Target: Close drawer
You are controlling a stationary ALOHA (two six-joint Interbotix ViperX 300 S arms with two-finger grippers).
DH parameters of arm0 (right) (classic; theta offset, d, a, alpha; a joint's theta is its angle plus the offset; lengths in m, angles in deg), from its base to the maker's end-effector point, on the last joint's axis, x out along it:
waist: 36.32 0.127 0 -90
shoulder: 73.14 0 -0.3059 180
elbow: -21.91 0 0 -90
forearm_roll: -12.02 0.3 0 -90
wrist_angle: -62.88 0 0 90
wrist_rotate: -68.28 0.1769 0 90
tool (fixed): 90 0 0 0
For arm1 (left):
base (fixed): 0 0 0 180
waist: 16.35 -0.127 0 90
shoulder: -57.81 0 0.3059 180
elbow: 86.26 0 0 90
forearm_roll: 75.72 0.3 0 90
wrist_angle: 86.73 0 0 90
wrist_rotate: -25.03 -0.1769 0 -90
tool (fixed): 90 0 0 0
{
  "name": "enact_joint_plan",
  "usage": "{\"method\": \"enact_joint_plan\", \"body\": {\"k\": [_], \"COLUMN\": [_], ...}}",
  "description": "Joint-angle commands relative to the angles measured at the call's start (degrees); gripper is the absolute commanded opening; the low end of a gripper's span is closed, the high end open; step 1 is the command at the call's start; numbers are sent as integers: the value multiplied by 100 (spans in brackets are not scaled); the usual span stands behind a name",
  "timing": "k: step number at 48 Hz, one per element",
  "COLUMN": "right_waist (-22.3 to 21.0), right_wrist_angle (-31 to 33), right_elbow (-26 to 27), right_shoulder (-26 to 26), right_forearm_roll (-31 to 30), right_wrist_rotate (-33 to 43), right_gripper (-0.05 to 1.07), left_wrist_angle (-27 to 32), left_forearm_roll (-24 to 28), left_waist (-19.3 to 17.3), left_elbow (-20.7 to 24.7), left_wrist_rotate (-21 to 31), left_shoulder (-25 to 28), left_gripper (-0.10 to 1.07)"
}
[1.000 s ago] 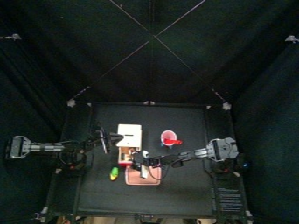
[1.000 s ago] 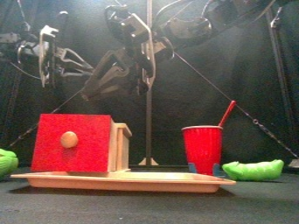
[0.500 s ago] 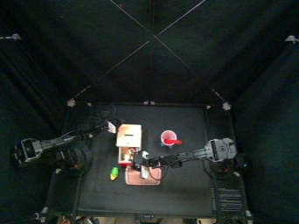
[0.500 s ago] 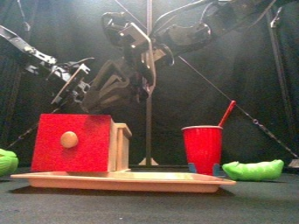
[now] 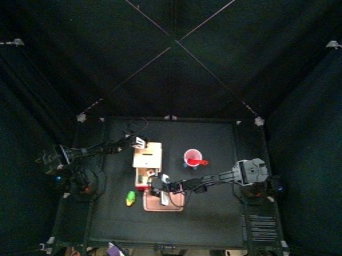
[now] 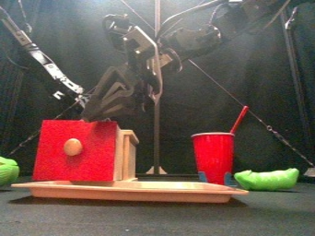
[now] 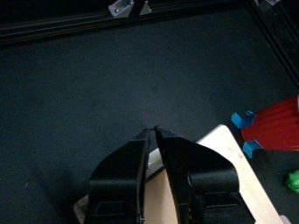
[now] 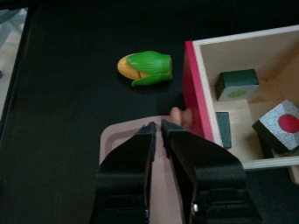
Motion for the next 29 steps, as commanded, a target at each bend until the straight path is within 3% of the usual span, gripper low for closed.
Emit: {"method": "enact_joint_plan", "body": {"k": [1, 16, 29], "right_waist": [-9, -9, -255], "right_wrist_angle": [-26, -26, -26], "right_elbow": [158, 211, 220], "right_shoulder": [-88, 0, 18], "right_forearm_roll": [0, -123, -114], "right_wrist_rotate": [9, 9, 9], "right_gripper": [56, 56, 56], "left_wrist_angle": [0, 35, 35], "left_forearm_roll": [18, 18, 18], "left_waist": [-35, 0, -9], "left_elbow": [123, 0, 0], "left_wrist_rotate": [-26, -26, -35], "left_shoulder": [-9, -114, -114], "left_gripper": [59, 59, 59]}}
